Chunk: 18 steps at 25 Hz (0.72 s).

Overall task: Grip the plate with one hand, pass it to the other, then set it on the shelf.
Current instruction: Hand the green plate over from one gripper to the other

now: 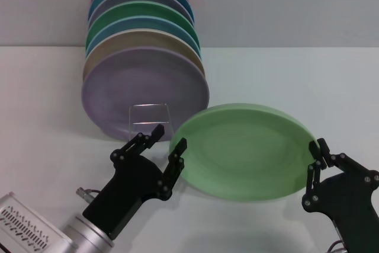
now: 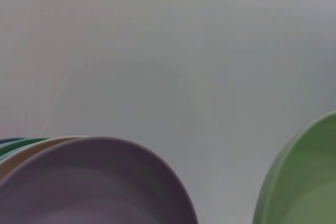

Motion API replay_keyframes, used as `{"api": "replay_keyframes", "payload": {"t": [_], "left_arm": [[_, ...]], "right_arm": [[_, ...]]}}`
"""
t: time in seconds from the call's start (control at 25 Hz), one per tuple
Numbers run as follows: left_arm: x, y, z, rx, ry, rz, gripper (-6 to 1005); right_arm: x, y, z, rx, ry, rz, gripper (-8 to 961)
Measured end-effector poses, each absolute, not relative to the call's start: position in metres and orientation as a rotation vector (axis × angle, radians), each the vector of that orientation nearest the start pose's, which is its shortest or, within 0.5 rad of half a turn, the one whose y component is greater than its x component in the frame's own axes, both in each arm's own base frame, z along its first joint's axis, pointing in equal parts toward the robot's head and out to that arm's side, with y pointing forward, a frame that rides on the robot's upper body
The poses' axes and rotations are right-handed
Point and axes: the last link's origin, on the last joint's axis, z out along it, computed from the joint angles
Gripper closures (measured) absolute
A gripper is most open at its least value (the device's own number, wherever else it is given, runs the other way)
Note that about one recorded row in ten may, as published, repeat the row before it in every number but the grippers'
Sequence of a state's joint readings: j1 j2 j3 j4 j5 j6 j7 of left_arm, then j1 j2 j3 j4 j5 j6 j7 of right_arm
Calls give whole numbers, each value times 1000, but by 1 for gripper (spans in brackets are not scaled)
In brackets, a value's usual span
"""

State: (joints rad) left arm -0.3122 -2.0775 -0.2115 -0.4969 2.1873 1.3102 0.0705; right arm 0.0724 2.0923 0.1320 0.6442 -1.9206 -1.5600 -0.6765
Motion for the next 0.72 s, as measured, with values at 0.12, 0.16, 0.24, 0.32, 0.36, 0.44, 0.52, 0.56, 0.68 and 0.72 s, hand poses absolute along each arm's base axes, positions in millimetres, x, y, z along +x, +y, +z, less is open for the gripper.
{"api": "replay_keyframes", "payload": {"t": [0.12, 0.16, 0.24, 0.32, 0.36, 0.44, 0.52, 0.56, 0.68, 0.72], "left_arm": [[-243, 236, -111, -2046, -330, -944, 566], [-243, 237, -112, -2047, -331, -942, 590], [-243, 237, -112, -2049, -331, -939, 639], [-243, 237, -112, -2049, -331, -939, 688], [-243, 237, -112, -2049, -331, -939, 690], [-243, 237, -112, -2050, -331, -938, 695], [-243, 237, -112, -2052, -331, -936, 699], [-243, 237, -112, -2054, -332, -934, 701], [-243, 238, -113, -2056, -332, -932, 706], [-243, 238, -113, -2057, -332, -932, 706]], "right_arm": [[258, 175, -84, -1637, 127, 617, 934], [258, 175, -84, -1637, 127, 616, 934], [258, 175, -84, -1637, 127, 616, 934], [258, 175, -84, -1637, 127, 616, 934], [258, 175, -84, -1638, 127, 616, 935], [258, 175, -84, -1638, 127, 616, 935], [258, 175, -84, -1638, 126, 616, 935], [258, 175, -84, -1639, 126, 615, 935], [258, 175, -84, -1639, 125, 615, 934], [258, 176, -84, -1639, 125, 615, 934]]}}
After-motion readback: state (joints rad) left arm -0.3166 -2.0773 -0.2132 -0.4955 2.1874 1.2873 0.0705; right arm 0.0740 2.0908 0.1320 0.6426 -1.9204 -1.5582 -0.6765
